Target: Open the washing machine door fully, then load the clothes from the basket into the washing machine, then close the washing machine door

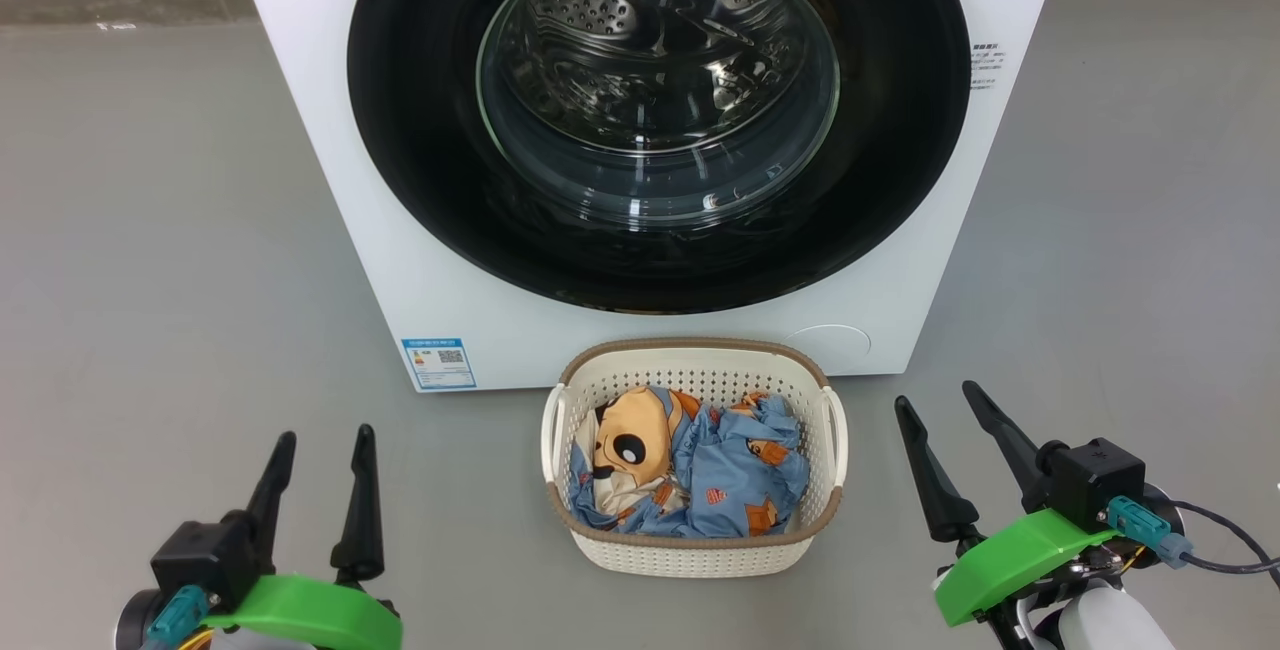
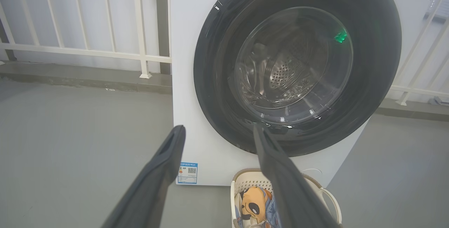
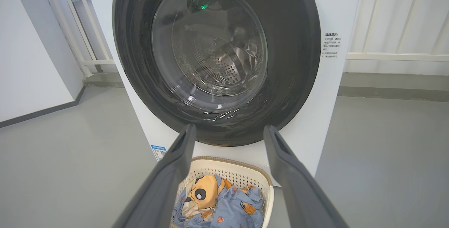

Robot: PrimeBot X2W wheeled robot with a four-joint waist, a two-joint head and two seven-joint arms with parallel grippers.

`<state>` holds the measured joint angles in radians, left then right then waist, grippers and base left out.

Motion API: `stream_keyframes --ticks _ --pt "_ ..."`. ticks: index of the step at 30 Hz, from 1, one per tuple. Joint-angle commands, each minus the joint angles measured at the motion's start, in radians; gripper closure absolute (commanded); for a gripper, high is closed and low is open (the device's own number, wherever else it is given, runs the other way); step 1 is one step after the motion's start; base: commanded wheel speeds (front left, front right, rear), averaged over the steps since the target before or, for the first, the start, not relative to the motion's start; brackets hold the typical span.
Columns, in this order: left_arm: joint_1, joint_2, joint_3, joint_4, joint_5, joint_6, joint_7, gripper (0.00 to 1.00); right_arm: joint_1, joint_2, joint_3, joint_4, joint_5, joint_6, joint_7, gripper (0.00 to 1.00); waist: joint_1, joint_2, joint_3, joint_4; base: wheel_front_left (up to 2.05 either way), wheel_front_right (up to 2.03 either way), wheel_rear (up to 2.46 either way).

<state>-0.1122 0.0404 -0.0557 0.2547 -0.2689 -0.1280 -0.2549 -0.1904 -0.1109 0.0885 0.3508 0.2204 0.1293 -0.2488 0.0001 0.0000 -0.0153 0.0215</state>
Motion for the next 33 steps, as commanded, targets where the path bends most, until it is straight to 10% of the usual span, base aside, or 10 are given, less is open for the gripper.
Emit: stream_keyframes --ticks 1,33 --pt "-0.048 0.013 0.028 -0.028 0.006 -0.002 -0.007 0.00 -0.037 -0.003 0.027 -0.022 -0.012 0.001 -0.013 0.00 0.0000 0.0000 0.000 0.000 0.00 0.00 0.00" --pt "-0.051 0.027 0.023 -0.031 -0.003 -0.003 -0.007 0.00 -0.046 -0.003 0.021 -0.018 0.003 0.001 -0.013 0.00 0.0000 0.0000 0.006 -0.001 0.00 0.00 0.00"
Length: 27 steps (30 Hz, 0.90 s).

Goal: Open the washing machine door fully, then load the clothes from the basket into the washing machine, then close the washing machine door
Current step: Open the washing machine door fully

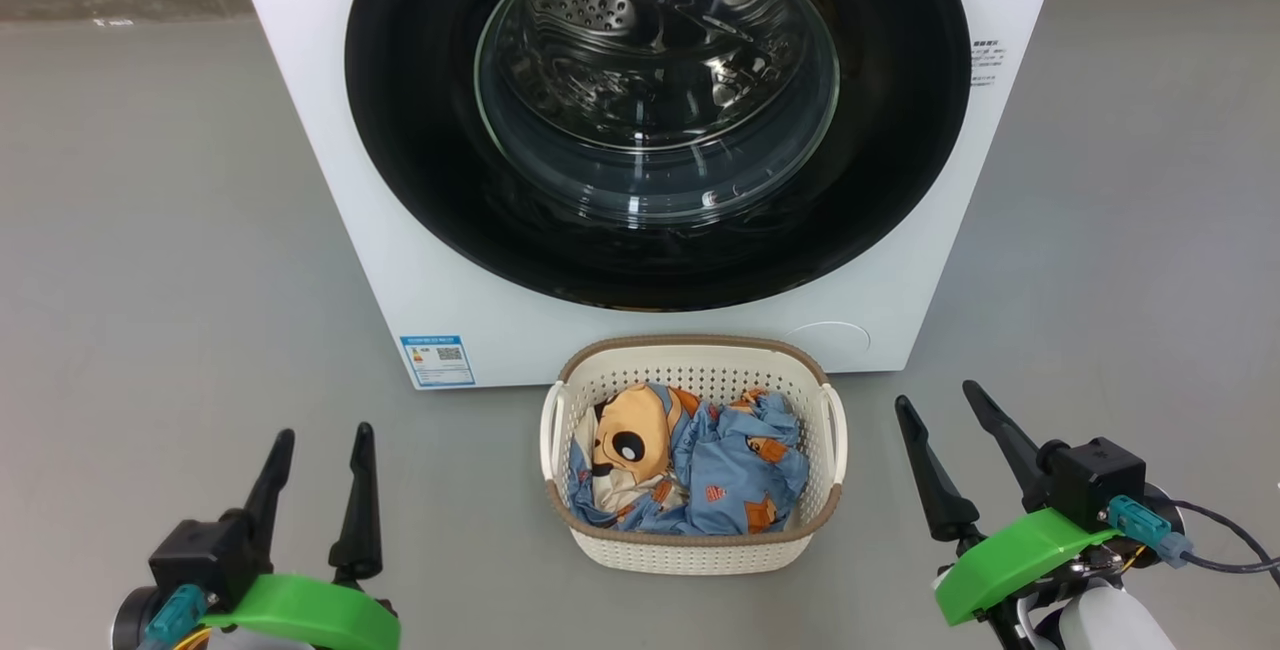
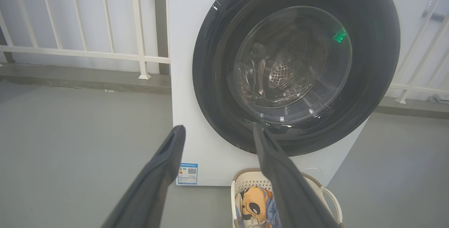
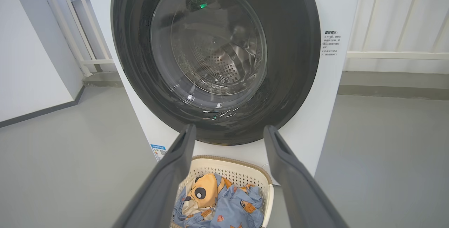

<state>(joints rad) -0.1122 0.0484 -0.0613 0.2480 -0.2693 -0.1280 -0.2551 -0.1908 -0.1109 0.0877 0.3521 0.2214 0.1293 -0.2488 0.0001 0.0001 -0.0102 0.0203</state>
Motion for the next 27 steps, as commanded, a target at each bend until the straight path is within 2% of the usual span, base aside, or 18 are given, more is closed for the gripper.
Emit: stream_keyframes --ticks 1,14,27 --pt "-0.052 0.019 0.030 -0.025 -0.003 -0.003 -0.007 0.00 -0.047 -0.003 0.022 -0.020 0.002 0.001 -0.013 0.00 0.0000 -0.0001 0.001 -0.001 0.00 0.00 0.00" --pt "-0.051 0.020 0.039 -0.025 0.021 -0.003 -0.007 0.00 -0.045 0.001 0.014 -0.023 -0.001 0.001 -0.013 0.00 0.0000 -0.0001 0.007 -0.001 0.17 0.17 -0.35" --pt "-0.052 0.016 0.046 -0.018 0.026 -0.003 -0.007 0.00 -0.043 0.005 0.009 -0.025 -0.001 0.001 -0.013 0.00 0.0000 -0.0001 0.005 -0.003 1.03 1.04 -2.07"
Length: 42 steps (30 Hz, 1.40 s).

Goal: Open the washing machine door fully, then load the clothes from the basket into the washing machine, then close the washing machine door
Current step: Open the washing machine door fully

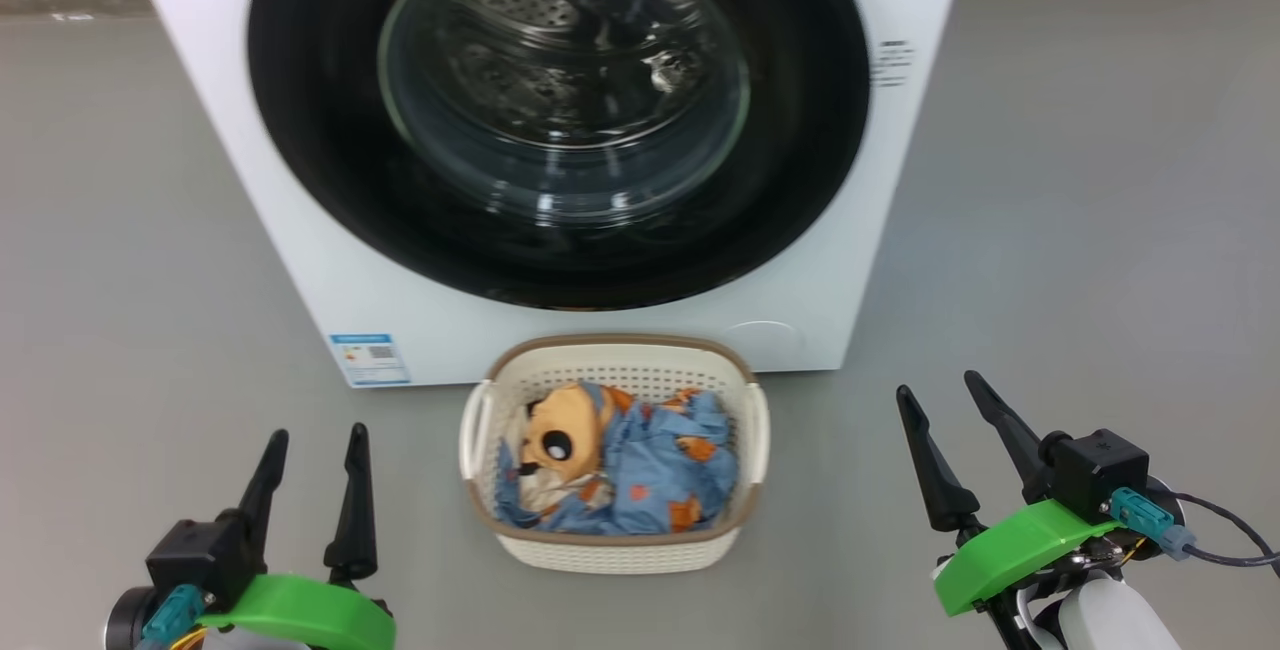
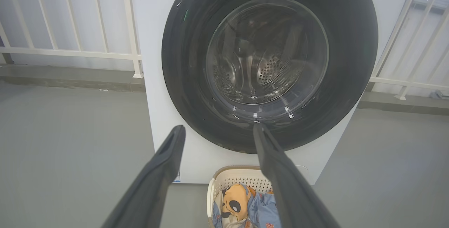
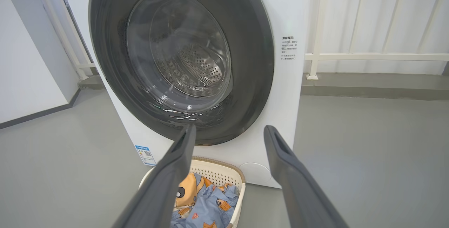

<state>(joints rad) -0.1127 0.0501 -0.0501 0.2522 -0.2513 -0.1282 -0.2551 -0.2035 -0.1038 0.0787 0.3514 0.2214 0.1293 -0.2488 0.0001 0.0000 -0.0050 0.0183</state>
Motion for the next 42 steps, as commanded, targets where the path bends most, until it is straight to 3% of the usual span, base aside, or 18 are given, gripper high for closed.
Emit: stream_keyframes --ticks 1,14,42 --pt "-0.053 0.014 0.032 -0.027 0.001 -0.002 -0.007 0.00 -0.031 -0.002 0.017 -0.025 -0.001 0.001 -0.013 0.00 0.0000 0.0000 0.000 -0.001 1.23 1.23 -2.45" --pt "-0.045 0.016 0.027 -0.041 -0.021 -0.002 -0.007 0.00 -0.033 -0.002 0.012 -0.021 0.001 0.001 -0.013 0.00 0.0000 0.0000 0.000 -0.003 0.72 0.72 -1.45" --pt "-0.050 0.021 0.019 -0.028 -0.038 -0.002 -0.007 0.00 -0.036 -0.006 0.013 -0.014 0.014 0.001 -0.013 0.00 0.0000 0.0000 0.001 0.000 0.01 0.01 -0.03"
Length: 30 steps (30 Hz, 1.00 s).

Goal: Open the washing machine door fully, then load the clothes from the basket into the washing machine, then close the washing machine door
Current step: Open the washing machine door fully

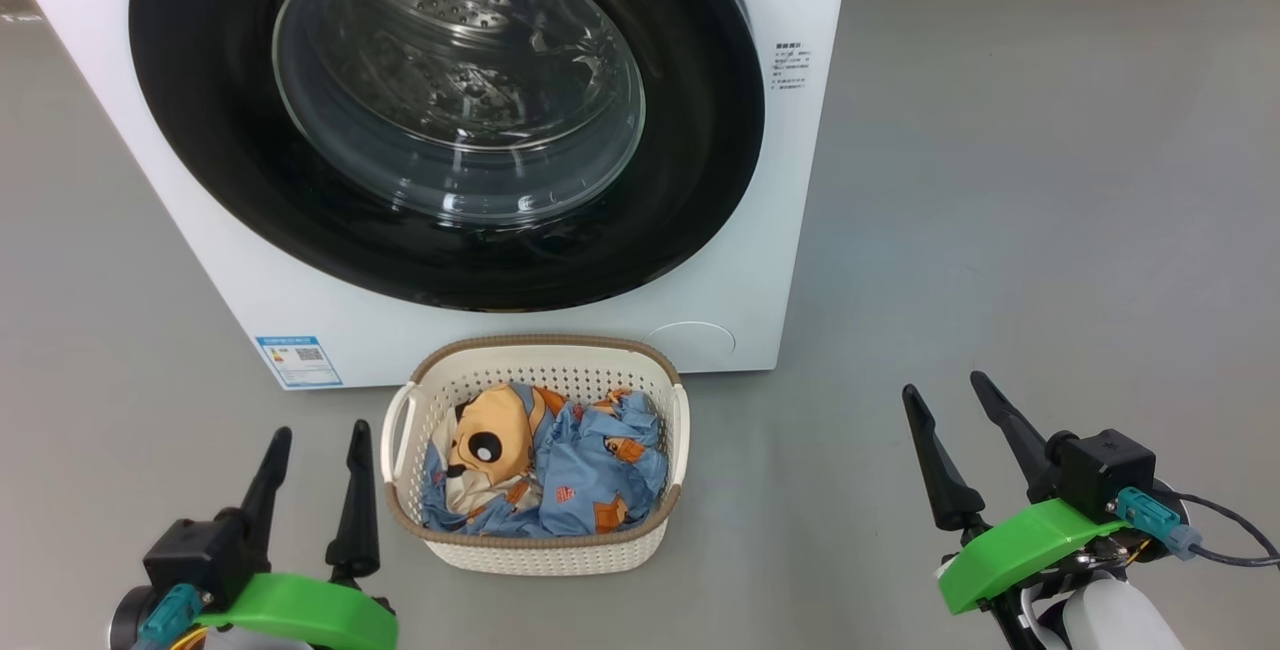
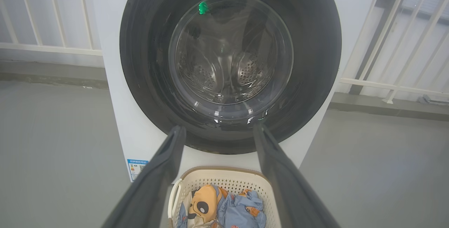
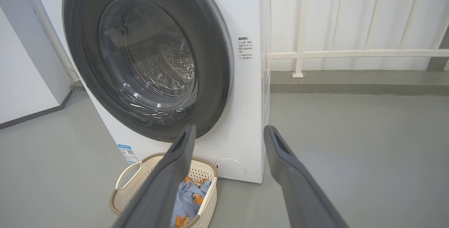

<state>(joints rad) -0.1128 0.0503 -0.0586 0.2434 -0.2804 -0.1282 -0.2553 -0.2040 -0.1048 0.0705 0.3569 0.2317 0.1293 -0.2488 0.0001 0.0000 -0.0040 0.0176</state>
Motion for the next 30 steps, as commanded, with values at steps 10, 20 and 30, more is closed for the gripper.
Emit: stream_keyframes --ticks 10,20,30 --pt "-0.046 0.021 0.021 -0.022 -0.014 -0.002 -0.006 0.00 -0.036 -0.006 0.017 -0.022 0.006 0.001 -0.013 0.00 -0.0001 0.0000 0.001 0.004 0.00 0.00 0.00" --pt "-0.040 0.024 0.015 -0.026 -0.030 -0.002 -0.006 0.00 -0.042 -0.011 0.005 -0.024 0.010 0.001 -0.013 0.00 -0.0001 0.0000 0.014 0.015 0.00 0.00 0.00" --pt "-0.048 0.037 0.001 -0.041 -0.067 -0.002 -0.006 0.00 -0.097 -0.032 -0.012 -0.007 0.031 0.001 -0.013 0.00 -0.0001 0.0000 0.047 0.029 0.00 0.00 0.00"
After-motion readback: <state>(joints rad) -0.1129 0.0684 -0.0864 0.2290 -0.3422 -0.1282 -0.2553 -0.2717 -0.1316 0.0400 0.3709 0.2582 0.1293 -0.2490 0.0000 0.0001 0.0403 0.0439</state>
